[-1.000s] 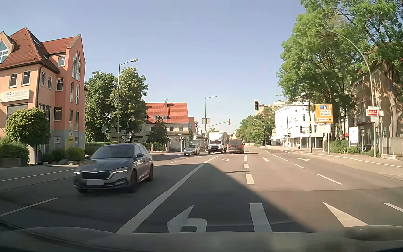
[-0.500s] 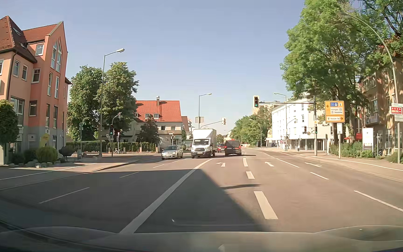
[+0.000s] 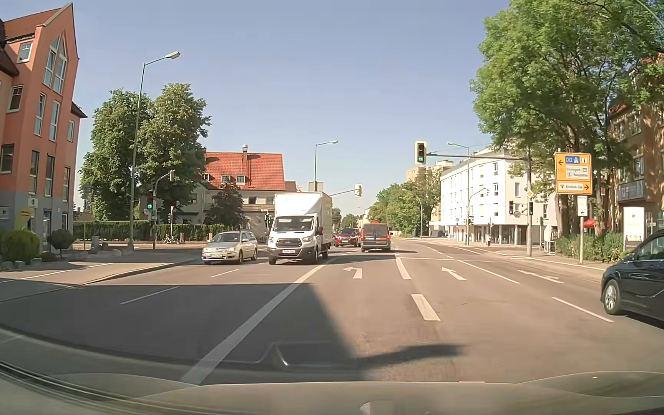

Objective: Follow the waypoints while adhering to traffic rules and regulations

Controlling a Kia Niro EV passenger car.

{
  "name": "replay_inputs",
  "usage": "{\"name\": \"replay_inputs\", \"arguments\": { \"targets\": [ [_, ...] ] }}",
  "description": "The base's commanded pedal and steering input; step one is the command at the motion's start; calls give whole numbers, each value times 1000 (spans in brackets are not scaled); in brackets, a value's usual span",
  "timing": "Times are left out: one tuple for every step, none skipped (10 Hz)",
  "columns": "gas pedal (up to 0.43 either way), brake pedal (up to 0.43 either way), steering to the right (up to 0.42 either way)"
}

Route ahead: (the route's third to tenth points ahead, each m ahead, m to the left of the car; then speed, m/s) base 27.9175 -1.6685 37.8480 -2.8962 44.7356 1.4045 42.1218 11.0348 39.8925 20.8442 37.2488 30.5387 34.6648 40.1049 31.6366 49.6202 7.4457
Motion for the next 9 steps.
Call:
{"name": "replay_inputs", "arguments": {
  "targets": [
    [0, 0, 22],
    [0, 0, 24],
    [0, 24, 25],
    [0, 0, 27],
    [0, 0, 27],
    [0, 0, 27],
    [0, 0, 27],
    [0, 0, 27],
    [0, 0, 27]
  ]
}}
